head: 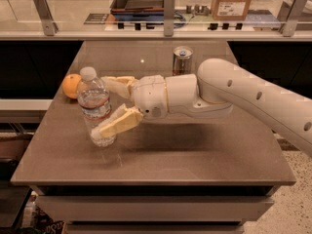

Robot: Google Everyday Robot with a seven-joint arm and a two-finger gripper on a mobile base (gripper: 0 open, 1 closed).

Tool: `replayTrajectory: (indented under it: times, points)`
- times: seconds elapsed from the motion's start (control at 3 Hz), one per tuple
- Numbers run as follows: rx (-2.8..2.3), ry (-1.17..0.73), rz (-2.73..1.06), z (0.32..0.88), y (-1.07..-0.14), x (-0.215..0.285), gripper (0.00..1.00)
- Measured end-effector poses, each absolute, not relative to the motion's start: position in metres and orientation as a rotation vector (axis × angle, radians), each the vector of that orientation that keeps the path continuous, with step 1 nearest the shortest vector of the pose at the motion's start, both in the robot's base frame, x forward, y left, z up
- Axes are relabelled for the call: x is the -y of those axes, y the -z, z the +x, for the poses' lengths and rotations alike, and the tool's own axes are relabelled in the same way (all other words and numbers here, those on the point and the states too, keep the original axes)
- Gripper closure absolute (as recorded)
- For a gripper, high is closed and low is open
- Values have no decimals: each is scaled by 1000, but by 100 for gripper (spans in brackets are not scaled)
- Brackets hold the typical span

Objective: Pick water bottle

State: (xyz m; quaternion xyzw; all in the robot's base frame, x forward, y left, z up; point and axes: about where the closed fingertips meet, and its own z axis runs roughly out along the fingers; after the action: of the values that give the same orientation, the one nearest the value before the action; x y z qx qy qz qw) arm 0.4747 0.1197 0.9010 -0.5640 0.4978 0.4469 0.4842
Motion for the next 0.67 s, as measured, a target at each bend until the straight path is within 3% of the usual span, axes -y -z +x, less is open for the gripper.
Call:
replayTrajectory:
  times: [0.67]
  points:
    - [-1207, -1090, -1382, 472, -903, -123, 64]
